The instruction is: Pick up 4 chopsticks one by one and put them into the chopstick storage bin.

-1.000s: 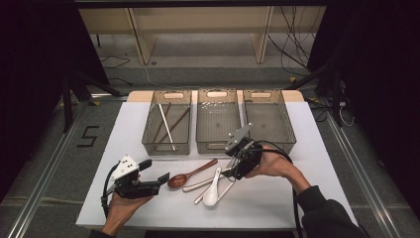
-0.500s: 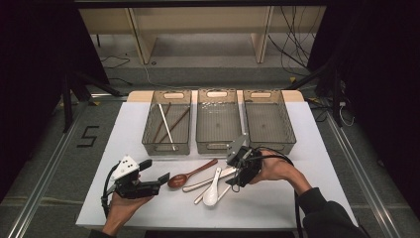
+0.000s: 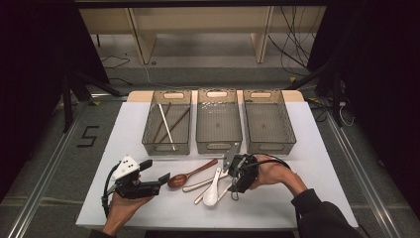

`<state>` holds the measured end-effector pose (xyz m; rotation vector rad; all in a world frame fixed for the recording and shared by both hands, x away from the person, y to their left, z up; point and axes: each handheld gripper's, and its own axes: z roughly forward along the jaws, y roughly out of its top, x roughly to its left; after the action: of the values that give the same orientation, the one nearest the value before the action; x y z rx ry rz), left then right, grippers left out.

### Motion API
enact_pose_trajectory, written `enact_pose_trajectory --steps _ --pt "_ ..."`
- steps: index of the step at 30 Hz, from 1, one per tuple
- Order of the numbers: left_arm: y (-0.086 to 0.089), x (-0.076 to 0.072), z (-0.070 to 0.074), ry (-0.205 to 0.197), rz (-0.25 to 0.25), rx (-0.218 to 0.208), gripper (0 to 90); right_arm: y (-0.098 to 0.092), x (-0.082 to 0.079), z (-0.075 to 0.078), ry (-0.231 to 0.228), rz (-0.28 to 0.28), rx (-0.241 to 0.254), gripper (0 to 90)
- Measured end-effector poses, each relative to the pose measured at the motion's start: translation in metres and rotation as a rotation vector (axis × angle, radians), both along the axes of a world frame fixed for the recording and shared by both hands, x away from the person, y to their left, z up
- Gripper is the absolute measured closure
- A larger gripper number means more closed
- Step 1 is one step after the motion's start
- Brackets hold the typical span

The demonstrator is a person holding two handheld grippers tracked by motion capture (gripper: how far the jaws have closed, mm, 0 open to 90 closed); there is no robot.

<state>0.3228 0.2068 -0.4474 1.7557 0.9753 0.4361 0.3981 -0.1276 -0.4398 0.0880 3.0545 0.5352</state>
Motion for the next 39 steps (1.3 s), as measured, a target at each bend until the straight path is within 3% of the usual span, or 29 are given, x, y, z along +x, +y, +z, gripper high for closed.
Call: enact_pose_trajectory --steps 11,17,23,39 --pt "0.000 0.000 0.000 -0.001 -0.001 0.002 15.6 0.006 0.004 -0.012 -0.004 0.048 -0.072 52.7" --pt "0.000 0.000 0.000 0.000 -0.003 0.002 15.6 0.008 0.007 -0.018 0.010 0.049 -0.109 55.9" --pt "-0.001 0.000 0.000 0.000 -0.006 0.005 15.6 0.008 0.006 -0.018 0.011 0.051 -0.116 58.2" --pt "-0.001 0.000 0.000 0.002 -0.011 0.011 15.6 0.007 -0.007 -0.016 0.010 0.164 -0.205 74.2"
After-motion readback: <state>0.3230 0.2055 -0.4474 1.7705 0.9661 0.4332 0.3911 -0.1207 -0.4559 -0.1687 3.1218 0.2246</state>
